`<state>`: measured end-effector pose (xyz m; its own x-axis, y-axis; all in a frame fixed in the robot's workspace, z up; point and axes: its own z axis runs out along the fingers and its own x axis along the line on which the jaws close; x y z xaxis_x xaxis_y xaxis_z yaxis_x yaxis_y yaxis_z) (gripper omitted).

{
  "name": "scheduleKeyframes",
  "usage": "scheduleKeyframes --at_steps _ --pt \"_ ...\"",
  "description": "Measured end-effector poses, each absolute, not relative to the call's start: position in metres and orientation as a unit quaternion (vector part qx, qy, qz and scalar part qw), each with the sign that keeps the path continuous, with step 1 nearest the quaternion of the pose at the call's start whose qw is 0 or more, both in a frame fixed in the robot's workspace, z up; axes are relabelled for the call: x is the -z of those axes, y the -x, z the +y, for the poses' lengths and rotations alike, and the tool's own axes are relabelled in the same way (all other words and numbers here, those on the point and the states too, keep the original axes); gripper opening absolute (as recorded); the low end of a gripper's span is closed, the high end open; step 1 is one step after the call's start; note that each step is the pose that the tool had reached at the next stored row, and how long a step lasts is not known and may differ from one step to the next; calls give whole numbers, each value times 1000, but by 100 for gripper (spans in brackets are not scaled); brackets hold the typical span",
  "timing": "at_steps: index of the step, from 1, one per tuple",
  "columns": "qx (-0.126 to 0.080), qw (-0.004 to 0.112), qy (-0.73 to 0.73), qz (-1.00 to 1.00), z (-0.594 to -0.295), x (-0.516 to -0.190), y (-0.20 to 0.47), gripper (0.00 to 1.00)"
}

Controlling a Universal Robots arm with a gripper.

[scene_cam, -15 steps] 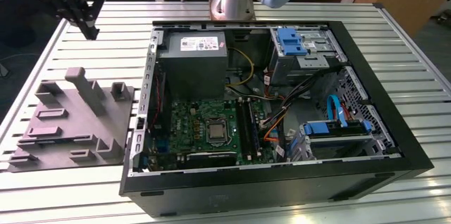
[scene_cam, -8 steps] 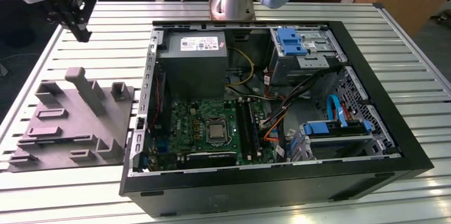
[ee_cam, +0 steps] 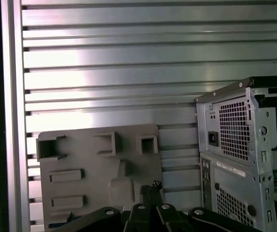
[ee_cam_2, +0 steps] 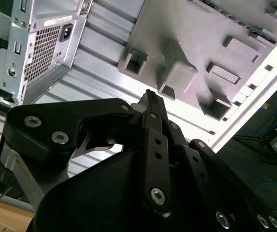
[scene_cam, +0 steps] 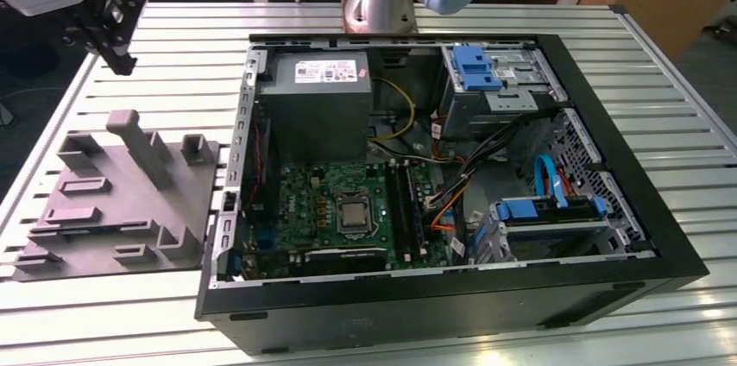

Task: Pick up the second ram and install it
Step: 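Reach for the second ram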

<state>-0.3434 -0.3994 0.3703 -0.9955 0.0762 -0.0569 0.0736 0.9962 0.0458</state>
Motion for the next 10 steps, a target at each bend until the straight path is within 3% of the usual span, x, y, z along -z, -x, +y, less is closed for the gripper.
scheduleKeyframes --at_steps 10 --pt "-21 29 -37 999 -404 -363 359 10"
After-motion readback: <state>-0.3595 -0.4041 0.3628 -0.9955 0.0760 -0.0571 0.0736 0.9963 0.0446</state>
